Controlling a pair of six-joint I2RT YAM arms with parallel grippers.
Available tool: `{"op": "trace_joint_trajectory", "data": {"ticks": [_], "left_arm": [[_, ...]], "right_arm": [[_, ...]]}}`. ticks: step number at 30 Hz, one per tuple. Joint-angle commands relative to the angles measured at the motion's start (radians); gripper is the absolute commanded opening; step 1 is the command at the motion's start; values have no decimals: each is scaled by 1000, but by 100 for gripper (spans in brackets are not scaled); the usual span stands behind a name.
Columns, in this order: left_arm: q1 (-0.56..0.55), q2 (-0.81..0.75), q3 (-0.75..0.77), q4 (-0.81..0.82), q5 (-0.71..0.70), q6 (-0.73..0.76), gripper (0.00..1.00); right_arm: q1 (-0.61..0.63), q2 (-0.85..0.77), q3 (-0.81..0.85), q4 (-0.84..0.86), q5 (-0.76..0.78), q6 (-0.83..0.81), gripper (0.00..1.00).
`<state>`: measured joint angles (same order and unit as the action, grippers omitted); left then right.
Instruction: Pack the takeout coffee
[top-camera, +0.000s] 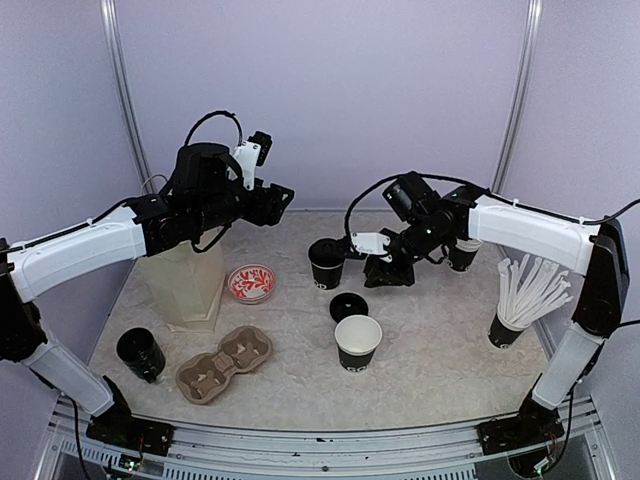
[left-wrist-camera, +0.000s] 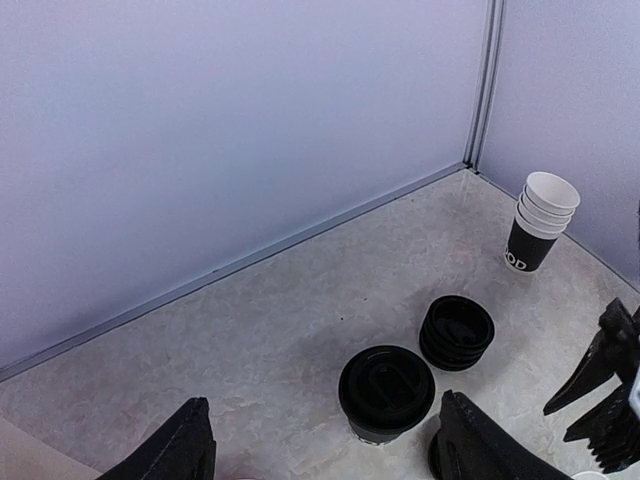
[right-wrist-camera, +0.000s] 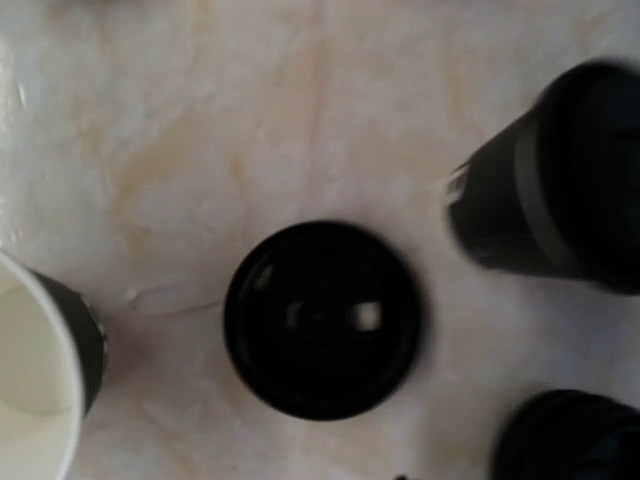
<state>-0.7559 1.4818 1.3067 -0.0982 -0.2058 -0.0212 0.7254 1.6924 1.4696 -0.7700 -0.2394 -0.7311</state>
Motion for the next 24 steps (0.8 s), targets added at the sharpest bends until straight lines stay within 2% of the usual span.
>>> {"op": "trace_joint_trajectory", "data": {"ticks": [1, 12, 24], "left_arm": [[-15, -12, -3, 0, -1, 1, 75], [-26, -3, -1, -7, -4, 6, 75], [-24, 12, 2, -16, 1, 12, 75]], "right_arm": [[-13, 47, -90, 71, -13, -65, 34], [-47, 121, -131, 107, -93, -239, 51], [-47, 266, -15, 49, -172, -323, 54]]}}
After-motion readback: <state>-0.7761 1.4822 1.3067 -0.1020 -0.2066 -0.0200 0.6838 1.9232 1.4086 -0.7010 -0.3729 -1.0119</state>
